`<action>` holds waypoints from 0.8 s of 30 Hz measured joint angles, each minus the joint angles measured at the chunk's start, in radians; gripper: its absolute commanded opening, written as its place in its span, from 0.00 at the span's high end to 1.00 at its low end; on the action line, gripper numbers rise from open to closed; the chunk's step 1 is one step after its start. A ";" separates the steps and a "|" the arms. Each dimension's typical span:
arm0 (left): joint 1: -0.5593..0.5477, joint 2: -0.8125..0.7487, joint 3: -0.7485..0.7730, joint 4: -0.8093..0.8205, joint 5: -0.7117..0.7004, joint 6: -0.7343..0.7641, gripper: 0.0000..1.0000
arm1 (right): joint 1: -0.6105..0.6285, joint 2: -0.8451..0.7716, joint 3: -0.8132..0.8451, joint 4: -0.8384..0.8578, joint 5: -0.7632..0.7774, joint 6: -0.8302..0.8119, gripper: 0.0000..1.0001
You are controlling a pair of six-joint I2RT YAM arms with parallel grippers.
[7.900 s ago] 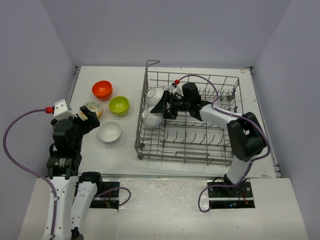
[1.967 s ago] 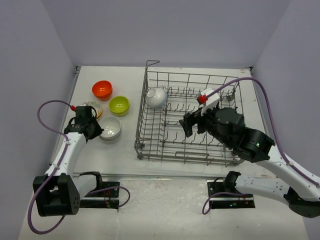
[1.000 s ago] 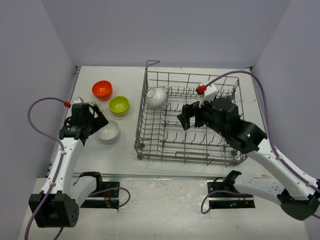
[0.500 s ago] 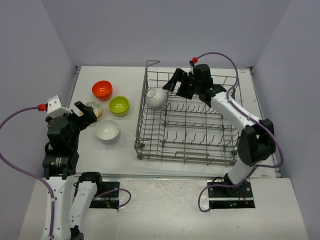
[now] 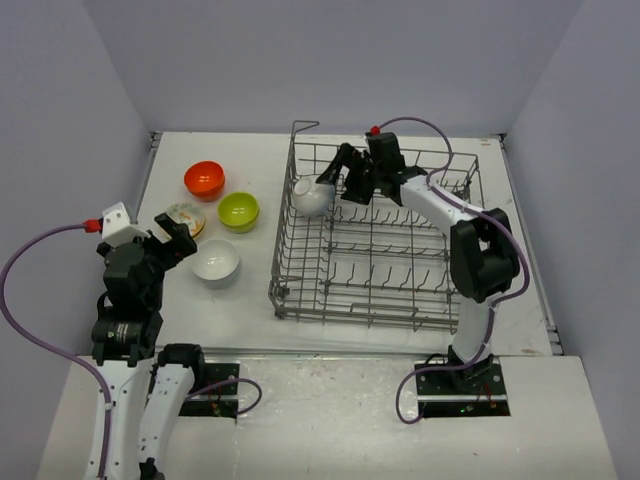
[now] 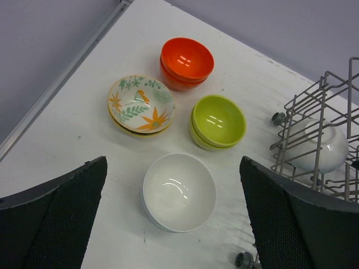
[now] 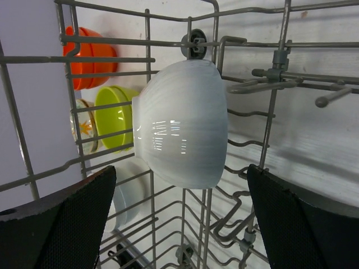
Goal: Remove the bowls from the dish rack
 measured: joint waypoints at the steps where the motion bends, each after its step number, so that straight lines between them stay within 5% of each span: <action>1: -0.003 0.002 -0.002 0.000 -0.002 0.000 0.00 | 0.000 0.013 0.005 0.011 -0.011 0.007 0.01; 14: -0.037 0.004 -0.010 0.003 -0.006 0.000 0.00 | 0.000 0.080 -0.054 0.277 -0.219 0.096 0.03; 24: -0.044 0.004 -0.010 0.003 -0.005 0.008 0.00 | -0.006 0.103 -0.089 0.485 -0.328 0.193 0.16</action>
